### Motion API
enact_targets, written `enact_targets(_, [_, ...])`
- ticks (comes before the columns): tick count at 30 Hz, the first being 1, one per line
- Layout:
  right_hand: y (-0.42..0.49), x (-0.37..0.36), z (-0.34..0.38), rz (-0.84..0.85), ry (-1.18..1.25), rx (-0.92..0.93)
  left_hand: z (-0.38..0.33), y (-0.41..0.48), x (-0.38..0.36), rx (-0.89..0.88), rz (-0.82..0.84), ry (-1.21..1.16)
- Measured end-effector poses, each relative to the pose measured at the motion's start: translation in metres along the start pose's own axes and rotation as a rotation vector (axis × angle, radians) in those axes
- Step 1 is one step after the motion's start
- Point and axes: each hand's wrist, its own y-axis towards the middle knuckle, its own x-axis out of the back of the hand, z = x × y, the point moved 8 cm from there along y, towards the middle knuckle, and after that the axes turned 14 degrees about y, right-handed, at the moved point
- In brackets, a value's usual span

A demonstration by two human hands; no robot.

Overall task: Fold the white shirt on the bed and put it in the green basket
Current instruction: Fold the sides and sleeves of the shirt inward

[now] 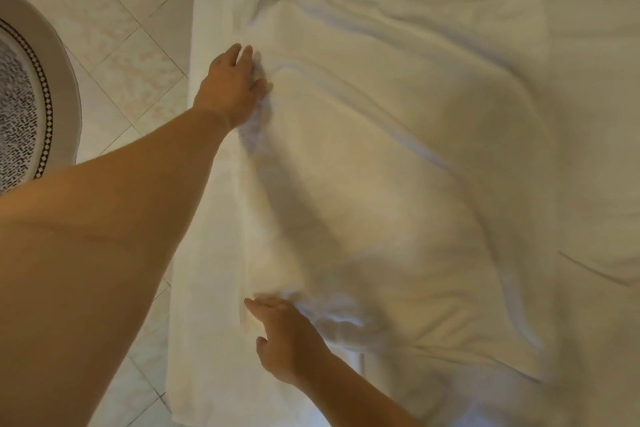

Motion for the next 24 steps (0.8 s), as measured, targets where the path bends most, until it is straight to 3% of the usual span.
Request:
enact_targets(7, [-0.028, 0.030, -0.015, -0.095, -0.001, 0.008, -0.018, -0.032, 0.021, 0.006, -0.016, 0.049])
enact_targets(14, [-0.071, 0.108, -0.047, -0.241, -0.042, 0.033, -0.070, -0.056, 0.036, 0.027, -0.032, 0.042])
enact_targets(24, [-0.181, 0.284, -0.148, -0.579, -0.063, -0.047, -0.229, -0.044, 0.025, 0.048, -0.043, -0.051])
